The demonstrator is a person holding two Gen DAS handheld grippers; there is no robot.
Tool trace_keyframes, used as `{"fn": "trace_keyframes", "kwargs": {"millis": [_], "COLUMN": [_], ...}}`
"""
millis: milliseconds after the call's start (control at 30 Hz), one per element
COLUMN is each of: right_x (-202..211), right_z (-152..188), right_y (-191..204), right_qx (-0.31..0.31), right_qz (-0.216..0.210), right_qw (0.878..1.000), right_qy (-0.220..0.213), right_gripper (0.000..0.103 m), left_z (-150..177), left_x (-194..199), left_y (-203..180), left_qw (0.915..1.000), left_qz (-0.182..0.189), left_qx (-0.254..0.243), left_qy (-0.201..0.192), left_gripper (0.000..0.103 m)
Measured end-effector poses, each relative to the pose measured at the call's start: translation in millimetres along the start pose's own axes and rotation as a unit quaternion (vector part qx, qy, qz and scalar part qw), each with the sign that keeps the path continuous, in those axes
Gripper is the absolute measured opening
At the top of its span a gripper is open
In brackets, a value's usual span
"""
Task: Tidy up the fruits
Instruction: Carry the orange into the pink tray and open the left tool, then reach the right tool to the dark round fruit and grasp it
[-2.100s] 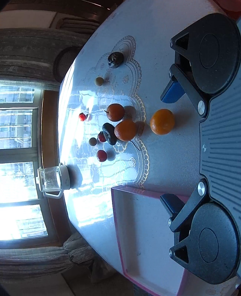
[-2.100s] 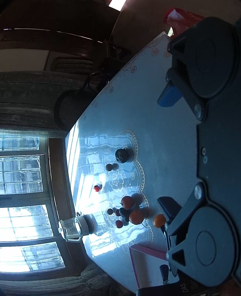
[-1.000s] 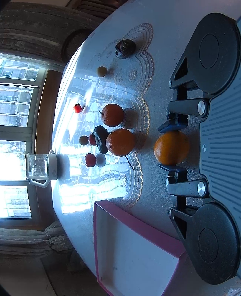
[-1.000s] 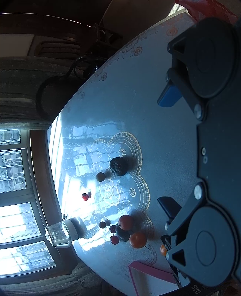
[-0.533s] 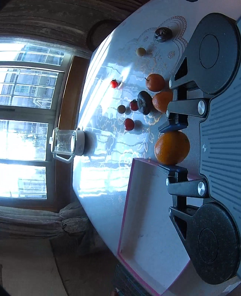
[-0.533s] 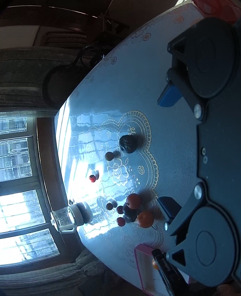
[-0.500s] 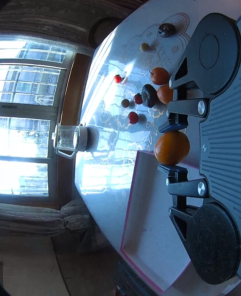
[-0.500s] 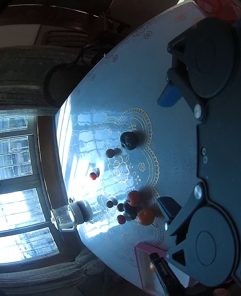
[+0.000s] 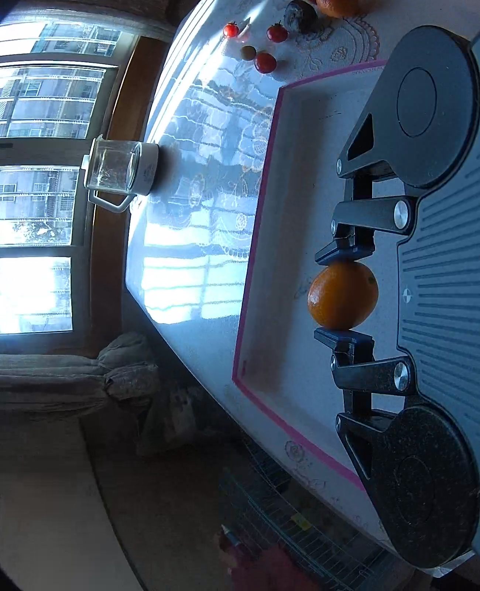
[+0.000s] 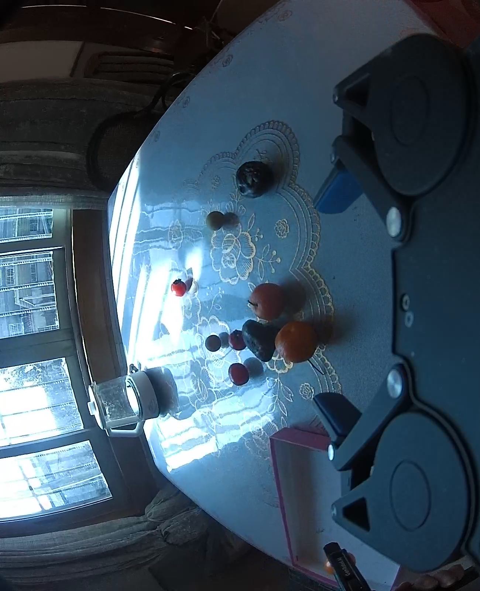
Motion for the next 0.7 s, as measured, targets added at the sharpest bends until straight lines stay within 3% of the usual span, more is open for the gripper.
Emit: {"fn": "trace_keyframes", "kwargs": {"millis": [233,300,367,433,700], "right_x": [-6,-5,-4,-4,2], "right_z": [7,9,11,11,2], "right_y": [27,35,41,44,43], "right_qx": [-0.011,-0.006,0.001,0.007,0.038], "right_qz": [0.019,0.034,0.055,0.067,0.124], "right_qw": [1.000,0.999,0.998,0.998,0.990], "right_qy": [0.007,0.004,0.002,0.000,-0.046], "right_gripper": [0.103,0.103,0.103,0.103,0.103], "left_z": [-5,-4,-4,-4,-15], "left_x": [-12,-8,-1,11,38], "left_y": [27,35,42,46,49], "left_qw": [0.9999,0.9997,0.9995,0.9990,0.9963], "left_qz": [0.012,0.023,0.029,0.030,0.053], "left_qx": [-0.003,0.004,0.009,0.005,-0.010], "left_qy": [0.006,0.009,-0.008,-0.034,-0.066], "left_gripper": [0.038,0.047,0.075,0.092,0.102]}}
Point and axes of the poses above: each gripper's, at about its wrist camera, not at the fingertips, and x roughly against the way its jaws point, y to its left, z to its underside, the point moved 1 cm from there along -x, roughly the way its jaws point, and after that the axes turned 4 degrees about x, right-handed, at the moved point
